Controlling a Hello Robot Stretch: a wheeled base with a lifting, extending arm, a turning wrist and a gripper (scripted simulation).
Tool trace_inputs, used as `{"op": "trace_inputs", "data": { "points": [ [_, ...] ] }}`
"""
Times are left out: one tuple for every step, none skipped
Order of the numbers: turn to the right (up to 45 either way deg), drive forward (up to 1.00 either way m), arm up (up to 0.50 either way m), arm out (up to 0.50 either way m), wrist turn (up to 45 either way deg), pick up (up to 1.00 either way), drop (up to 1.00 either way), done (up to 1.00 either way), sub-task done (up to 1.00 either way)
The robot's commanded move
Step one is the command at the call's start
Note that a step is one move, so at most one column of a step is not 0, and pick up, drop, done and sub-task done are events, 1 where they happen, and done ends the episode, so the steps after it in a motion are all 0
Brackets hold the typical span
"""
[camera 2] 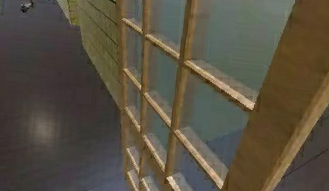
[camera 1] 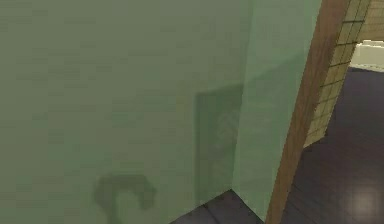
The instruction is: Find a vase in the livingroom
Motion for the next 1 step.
{"op": "trace_inputs", "data": {
  "points": [
    [45.0,0.0,0.0,0.0,0.0,0.0,0.0,0.0,0.0]
  ]
}}
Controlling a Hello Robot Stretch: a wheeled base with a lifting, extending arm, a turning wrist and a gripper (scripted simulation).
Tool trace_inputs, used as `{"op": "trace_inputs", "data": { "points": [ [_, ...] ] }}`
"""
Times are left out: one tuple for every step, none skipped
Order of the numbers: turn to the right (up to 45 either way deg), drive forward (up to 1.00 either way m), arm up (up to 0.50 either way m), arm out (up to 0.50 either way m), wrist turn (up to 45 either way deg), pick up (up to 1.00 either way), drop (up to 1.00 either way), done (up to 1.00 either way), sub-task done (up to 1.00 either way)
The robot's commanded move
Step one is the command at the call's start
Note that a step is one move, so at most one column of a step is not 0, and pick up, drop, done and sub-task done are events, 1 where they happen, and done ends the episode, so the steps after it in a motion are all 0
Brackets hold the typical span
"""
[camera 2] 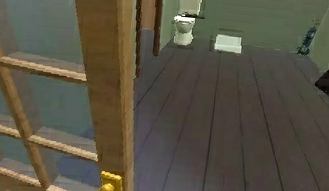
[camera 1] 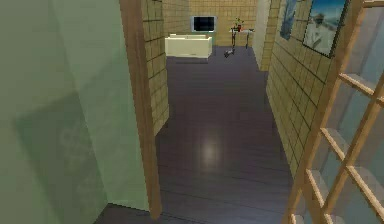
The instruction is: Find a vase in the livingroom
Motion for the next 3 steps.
{"op": "trace_inputs", "data": {
  "points": [
    [12.0,0.0,0.0,0.0,0.0,0.0,0.0,0.0,0.0],
    [0.0,1.0,0.0,0.0,0.0,0.0,0.0,0.0,0.0],
    [0.0,1.0,0.0,0.0,0.0,0.0,0.0,0.0,0.0]
  ]
}}
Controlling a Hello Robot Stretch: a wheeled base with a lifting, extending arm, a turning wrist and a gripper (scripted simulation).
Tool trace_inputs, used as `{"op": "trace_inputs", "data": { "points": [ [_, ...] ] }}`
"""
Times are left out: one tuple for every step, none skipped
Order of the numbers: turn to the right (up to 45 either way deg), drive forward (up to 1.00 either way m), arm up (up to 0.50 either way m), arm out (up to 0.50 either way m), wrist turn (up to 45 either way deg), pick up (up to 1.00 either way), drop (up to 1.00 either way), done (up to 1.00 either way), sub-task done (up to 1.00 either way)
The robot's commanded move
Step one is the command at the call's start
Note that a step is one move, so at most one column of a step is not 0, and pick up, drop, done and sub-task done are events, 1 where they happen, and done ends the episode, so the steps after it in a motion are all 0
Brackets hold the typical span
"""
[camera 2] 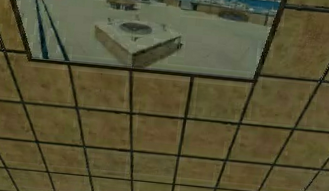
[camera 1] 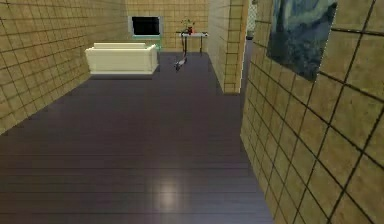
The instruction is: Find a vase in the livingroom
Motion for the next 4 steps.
{"op": "trace_inputs", "data": {
  "points": [
    [0.0,1.0,0.0,0.0,0.0,0.0,0.0,0.0,0.0],
    [0.0,1.0,0.0,0.0,0.0,0.0,0.0,0.0,0.0],
    [0.0,1.0,0.0,0.0,0.0,0.0,0.0,0.0,0.0],
    [0.0,1.0,0.0,0.0,0.0,0.0,0.0,0.0,0.0]
  ]
}}
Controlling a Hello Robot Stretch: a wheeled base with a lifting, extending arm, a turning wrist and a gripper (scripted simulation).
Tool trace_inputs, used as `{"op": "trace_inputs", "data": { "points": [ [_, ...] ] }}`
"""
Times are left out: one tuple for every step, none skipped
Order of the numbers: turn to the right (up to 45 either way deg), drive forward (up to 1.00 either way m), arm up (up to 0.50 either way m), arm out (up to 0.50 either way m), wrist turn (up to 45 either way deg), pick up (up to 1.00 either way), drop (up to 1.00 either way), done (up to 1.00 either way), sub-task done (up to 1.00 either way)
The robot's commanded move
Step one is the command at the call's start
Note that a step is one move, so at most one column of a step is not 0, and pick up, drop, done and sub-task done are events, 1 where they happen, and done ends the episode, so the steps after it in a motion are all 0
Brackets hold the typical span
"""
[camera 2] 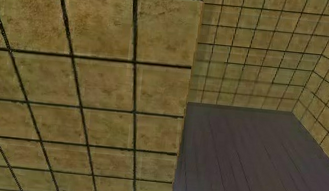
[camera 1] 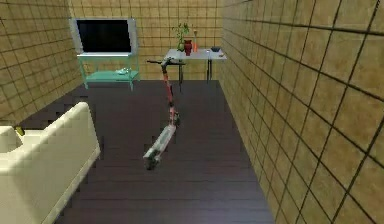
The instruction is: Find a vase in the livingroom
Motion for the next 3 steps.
{"op": "trace_inputs", "data": {
  "points": [
    [3.0,0.0,0.0,0.0,0.0,0.0,0.0,0.0,0.0],
    [0.0,1.0,0.0,0.0,0.0,0.0,0.0,0.0,0.0],
    [0.0,1.0,0.0,0.0,0.0,0.0,0.0,0.0,0.0]
  ]
}}
